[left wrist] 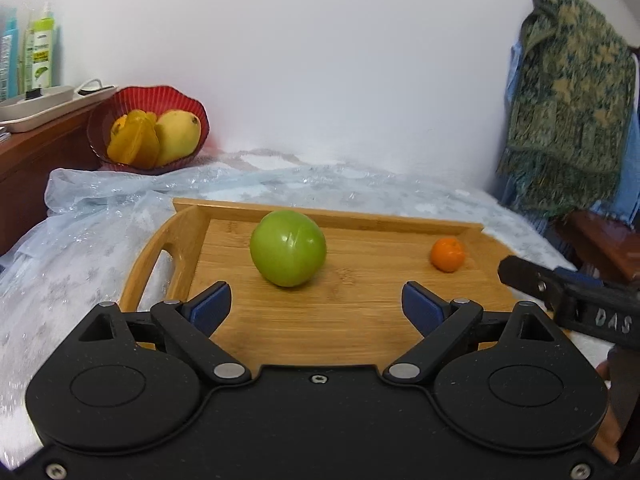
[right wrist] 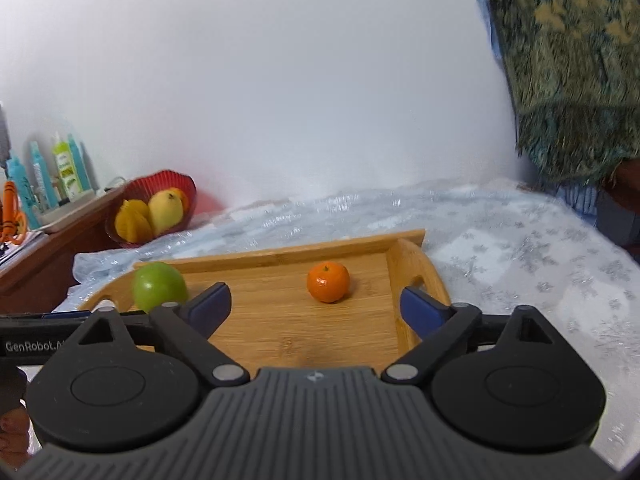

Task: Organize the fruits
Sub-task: 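Withdraw both tools from the tray back toward the remaining fruit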

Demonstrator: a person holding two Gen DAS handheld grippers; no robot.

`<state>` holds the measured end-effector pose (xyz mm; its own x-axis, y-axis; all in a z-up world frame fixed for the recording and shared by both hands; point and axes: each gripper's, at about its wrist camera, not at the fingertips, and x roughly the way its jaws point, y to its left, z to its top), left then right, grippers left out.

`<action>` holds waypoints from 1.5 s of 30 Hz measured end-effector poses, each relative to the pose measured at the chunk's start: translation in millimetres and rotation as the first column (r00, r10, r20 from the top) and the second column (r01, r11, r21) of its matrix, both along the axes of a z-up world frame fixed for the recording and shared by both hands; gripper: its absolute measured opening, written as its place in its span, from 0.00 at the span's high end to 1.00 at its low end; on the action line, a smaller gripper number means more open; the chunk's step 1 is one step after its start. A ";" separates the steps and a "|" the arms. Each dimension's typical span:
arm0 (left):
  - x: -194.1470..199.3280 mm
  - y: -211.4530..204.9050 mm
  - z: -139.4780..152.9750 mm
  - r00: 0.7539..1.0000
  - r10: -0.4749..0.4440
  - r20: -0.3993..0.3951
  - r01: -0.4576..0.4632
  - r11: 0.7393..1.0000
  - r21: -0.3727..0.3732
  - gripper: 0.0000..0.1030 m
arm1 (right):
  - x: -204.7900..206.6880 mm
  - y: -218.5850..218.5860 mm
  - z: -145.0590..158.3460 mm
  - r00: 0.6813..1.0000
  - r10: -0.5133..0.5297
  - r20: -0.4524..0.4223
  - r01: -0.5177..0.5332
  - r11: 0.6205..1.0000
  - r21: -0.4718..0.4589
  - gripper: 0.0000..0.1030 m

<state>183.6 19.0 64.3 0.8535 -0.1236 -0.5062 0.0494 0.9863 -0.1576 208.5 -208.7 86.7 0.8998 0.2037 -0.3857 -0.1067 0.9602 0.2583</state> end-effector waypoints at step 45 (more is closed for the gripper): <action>-184.1 -7.4 -38.6 0.986 -0.106 0.131 0.096 0.992 0.079 0.31 | -186.0 56.0 -41.5 0.995 -0.019 0.103 0.039 0.980 -0.196 0.04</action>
